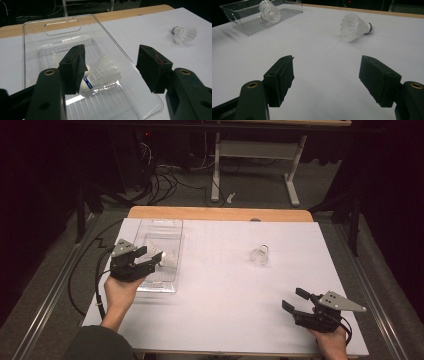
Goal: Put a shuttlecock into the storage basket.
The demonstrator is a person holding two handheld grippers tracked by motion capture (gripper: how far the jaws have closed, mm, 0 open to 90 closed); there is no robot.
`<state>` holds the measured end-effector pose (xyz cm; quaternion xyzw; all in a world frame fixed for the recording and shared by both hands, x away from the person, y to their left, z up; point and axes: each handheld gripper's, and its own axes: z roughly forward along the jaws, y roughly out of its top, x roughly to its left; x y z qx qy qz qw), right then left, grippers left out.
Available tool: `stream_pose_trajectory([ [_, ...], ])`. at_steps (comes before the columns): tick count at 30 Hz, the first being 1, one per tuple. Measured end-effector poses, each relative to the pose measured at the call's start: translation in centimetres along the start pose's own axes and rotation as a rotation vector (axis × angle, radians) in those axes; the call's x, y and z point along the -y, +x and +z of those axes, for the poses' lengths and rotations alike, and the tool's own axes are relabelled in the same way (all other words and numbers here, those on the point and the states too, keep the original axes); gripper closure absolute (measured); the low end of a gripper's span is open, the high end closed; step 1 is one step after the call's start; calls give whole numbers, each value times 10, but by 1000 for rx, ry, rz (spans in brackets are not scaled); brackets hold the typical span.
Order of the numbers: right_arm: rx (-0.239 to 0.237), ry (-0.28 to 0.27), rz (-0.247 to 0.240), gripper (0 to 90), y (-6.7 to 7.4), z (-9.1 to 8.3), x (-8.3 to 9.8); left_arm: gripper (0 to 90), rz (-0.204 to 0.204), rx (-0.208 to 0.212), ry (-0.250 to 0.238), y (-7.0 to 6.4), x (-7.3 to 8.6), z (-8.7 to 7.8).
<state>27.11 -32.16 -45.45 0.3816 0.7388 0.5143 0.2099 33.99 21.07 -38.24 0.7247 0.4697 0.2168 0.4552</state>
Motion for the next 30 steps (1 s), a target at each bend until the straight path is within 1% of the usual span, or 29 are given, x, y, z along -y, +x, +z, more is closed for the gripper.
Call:
stream_pose_trajectory([
  [14,2,-1,2,282,0,0,0,404,-12,4,-35,-1,17,-13],
  [20,3,-2,5,282,-1,0,0,400,-4,1,-46,-4,23,-18],
  [30,7,-2,10,281,-1,1,-1,396,-9,1,-63,-5,34,-25],
])
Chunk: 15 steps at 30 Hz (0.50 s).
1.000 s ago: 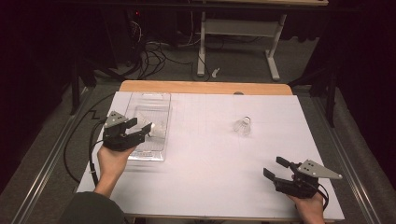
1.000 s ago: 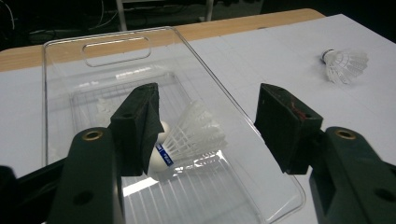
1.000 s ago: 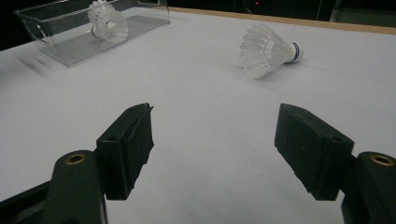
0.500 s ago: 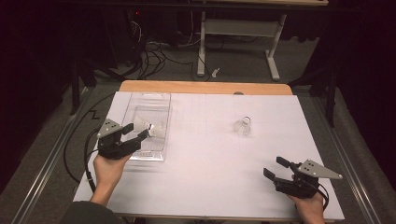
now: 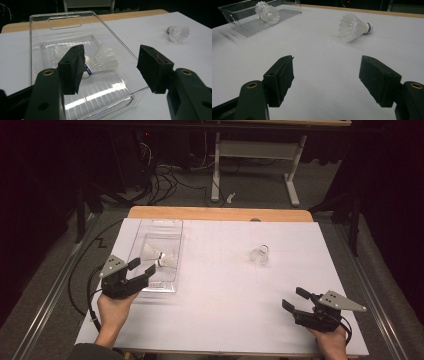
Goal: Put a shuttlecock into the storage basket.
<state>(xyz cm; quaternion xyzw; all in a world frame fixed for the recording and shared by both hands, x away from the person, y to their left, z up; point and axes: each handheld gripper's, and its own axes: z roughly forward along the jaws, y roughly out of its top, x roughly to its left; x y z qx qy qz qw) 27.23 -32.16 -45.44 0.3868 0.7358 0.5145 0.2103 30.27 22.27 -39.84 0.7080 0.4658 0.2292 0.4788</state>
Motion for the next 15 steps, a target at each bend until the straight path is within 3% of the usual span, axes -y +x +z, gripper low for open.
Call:
stream_pose_trajectory([
  [15,4,-7,0,281,0,-1,0,372,-8,13,-30,-5,15,-11],
])
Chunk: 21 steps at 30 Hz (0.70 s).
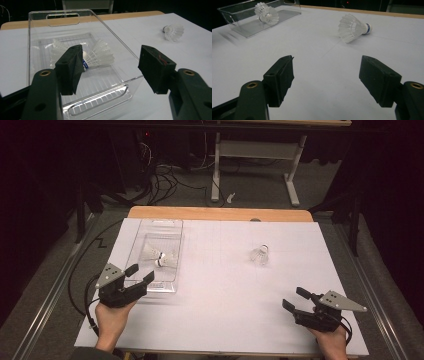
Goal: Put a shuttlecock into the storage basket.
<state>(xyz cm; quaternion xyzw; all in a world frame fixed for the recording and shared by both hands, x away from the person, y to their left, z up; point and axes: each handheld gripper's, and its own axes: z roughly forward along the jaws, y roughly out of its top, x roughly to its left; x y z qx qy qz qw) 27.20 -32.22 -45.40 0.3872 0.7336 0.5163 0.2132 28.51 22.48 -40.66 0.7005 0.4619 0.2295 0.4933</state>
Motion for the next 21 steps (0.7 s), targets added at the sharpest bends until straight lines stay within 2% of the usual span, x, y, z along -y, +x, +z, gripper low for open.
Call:
stream_pose_trajectory([
  [21,9,3,4,281,-1,0,0,353,-10,5,-26,-3,17,-5],
])
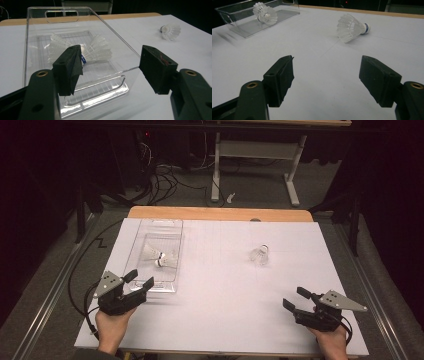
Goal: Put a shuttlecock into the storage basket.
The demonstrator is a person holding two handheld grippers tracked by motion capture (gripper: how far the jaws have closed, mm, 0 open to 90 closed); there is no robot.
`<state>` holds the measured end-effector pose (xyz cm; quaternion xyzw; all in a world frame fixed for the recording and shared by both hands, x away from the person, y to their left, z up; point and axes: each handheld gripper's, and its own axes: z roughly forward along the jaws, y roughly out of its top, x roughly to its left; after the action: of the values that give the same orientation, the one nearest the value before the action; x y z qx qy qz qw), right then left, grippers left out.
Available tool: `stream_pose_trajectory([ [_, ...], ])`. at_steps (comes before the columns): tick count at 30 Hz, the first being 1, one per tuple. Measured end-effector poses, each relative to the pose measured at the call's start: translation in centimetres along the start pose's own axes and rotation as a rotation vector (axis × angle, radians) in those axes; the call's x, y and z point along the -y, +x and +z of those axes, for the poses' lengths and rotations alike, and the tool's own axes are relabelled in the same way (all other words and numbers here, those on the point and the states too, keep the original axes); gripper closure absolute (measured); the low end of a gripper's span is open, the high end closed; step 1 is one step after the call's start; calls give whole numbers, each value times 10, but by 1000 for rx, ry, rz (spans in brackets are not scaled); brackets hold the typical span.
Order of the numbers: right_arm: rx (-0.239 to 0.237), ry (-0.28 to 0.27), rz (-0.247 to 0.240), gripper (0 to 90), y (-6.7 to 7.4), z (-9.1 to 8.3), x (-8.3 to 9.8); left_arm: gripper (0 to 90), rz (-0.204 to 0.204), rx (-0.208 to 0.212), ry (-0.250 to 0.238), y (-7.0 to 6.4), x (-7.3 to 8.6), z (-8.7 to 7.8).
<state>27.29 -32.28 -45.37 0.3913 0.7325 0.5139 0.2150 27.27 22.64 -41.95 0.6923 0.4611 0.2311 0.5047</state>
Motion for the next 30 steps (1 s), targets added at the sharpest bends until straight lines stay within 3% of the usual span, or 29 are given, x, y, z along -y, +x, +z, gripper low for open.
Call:
stream_pose_trajectory([
  [19,21,-22,-1,281,2,4,-16,337,19,-1,-5,-4,6,-4],
  [30,40,-15,0,293,-2,17,-30,334,15,2,-6,-5,8,-5],
])
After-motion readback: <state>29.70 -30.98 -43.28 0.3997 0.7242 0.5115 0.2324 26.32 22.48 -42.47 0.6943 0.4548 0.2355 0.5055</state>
